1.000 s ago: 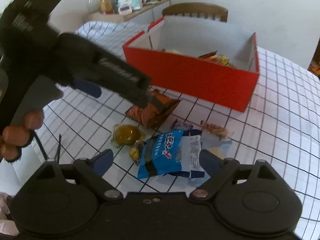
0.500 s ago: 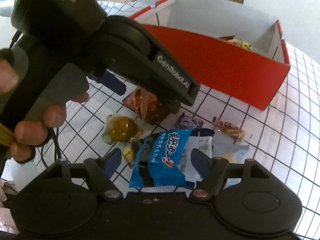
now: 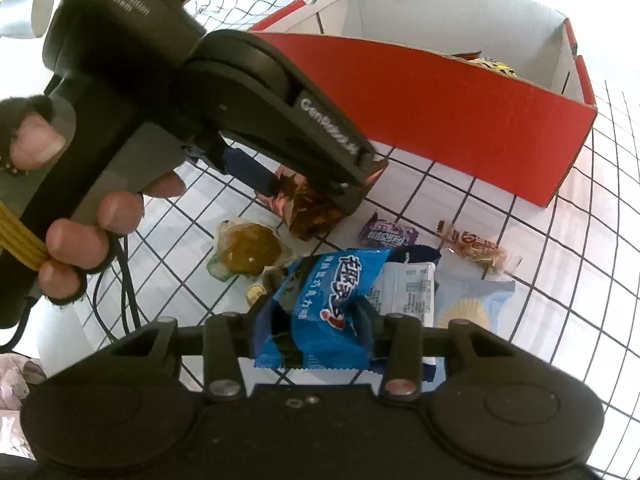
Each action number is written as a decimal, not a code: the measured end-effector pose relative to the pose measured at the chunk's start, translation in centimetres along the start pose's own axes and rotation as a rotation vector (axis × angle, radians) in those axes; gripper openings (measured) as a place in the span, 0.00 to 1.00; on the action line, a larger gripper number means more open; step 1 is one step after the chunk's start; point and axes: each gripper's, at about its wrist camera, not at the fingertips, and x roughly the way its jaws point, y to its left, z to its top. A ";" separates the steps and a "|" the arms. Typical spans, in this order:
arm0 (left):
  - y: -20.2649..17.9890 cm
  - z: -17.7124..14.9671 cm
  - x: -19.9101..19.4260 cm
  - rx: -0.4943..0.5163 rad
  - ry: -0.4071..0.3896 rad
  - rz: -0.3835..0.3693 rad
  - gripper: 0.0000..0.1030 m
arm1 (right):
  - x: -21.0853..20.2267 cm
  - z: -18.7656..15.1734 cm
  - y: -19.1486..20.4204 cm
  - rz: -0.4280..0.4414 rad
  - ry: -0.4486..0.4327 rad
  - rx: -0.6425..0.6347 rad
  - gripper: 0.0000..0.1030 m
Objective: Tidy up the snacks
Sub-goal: 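Lift and carry both packs over the red box with both tools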
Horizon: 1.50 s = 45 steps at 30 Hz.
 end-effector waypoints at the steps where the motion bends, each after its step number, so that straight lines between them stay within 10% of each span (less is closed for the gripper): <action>1: 0.1 0.0 -0.1 -0.001 -0.006 -0.005 0.55 | -0.2 0.0 -0.1 0.004 -0.002 0.005 0.40; 13: 1.7 -0.8 -2.1 -0.039 -0.067 -0.045 0.33 | -3.0 -0.8 -0.7 0.006 -0.062 0.062 0.39; 45: 2.0 -3.3 -15.7 0.043 -0.287 -0.060 0.31 | -12.1 3.1 0.9 -0.097 -0.285 0.051 0.39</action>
